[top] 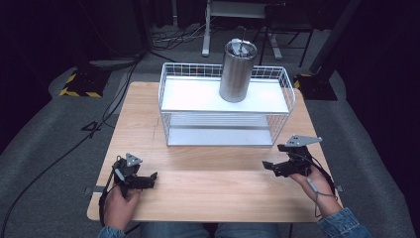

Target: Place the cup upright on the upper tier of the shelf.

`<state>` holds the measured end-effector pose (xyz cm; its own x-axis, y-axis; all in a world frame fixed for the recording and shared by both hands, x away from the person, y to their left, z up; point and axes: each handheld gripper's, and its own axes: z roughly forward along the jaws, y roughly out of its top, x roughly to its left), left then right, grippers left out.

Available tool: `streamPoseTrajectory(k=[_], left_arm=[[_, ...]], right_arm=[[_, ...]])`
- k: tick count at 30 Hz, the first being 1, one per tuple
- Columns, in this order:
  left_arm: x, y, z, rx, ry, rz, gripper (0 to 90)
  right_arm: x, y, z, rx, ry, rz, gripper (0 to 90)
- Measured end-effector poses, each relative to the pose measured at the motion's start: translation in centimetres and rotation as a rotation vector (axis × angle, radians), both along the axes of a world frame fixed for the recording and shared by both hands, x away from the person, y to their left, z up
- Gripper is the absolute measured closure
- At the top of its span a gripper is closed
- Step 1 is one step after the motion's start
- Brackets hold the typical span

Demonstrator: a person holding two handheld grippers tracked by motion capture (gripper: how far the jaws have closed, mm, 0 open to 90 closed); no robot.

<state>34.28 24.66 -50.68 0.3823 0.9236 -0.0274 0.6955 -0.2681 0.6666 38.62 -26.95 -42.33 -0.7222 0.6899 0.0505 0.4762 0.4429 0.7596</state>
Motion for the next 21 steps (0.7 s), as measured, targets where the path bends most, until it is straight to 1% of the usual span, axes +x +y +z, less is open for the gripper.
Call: streamPoseTrajectory(k=[3,4,5,6,7,9,11,12,14,15,18,20,21], left_arm=[[0.0,0.0,0.0,0.000,0.000,0.000,0.3],[0.0,0.0,0.0,0.000,0.000,0.001,0.3],[0.0,0.0,0.0,0.000,0.000,0.000,0.3],[0.0,0.0,0.0,0.000,0.000,0.000,0.3],[0.0,0.0,0.0,0.000,0.000,0.000,0.3],[0.0,0.0,0.0,0.000,0.000,0.000,0.3],[0.0,0.0,0.0,0.000,0.000,0.000,0.3],[0.0,0.0,0.0,0.000,0.000,0.000,0.3],[0.0,0.0,0.0,0.000,0.000,0.001,0.3],[0.0,0.0,0.0,0.000,0.000,0.000,0.3],[0.0,0.0,0.0,0.000,0.000,0.000,0.3],[0.0,0.0,0.0,0.000,0.000,0.001,0.3],[0.0,0.0,0.0,-0.001,0.000,0.001,0.3]], right_arm=[[-0.2,0.2,-0.9,-0.003,0.008,0.002,6.8],[-0.3,0.3,-1.5,-0.006,0.017,0.004,6.9],[-0.3,0.3,-1.5,-0.006,0.017,0.004,6.9],[-0.4,0.3,-2.0,-0.007,0.024,0.004,7.1],[-0.4,0.3,-2.0,-0.007,0.024,0.004,7.1],[-0.6,0.4,-3.0,-0.016,0.028,0.001,7.1],[-0.7,0.4,-3.2,-0.020,0.025,-0.002,7.1],[-0.9,0.5,-4.0,-0.019,0.032,-0.001,7.3],[-1.0,0.5,-4.5,-0.024,0.039,0.000,7.4],[-1.0,0.5,-4.5,-0.024,0.039,0.000,7.4],[-1.3,0.8,-5.4,-0.040,0.041,0.000,7.7],[-1.3,0.8,-5.6,-0.042,0.041,0.000,7.7],[-1.4,0.9,-5.9,-0.048,0.040,-0.001,8.1]])
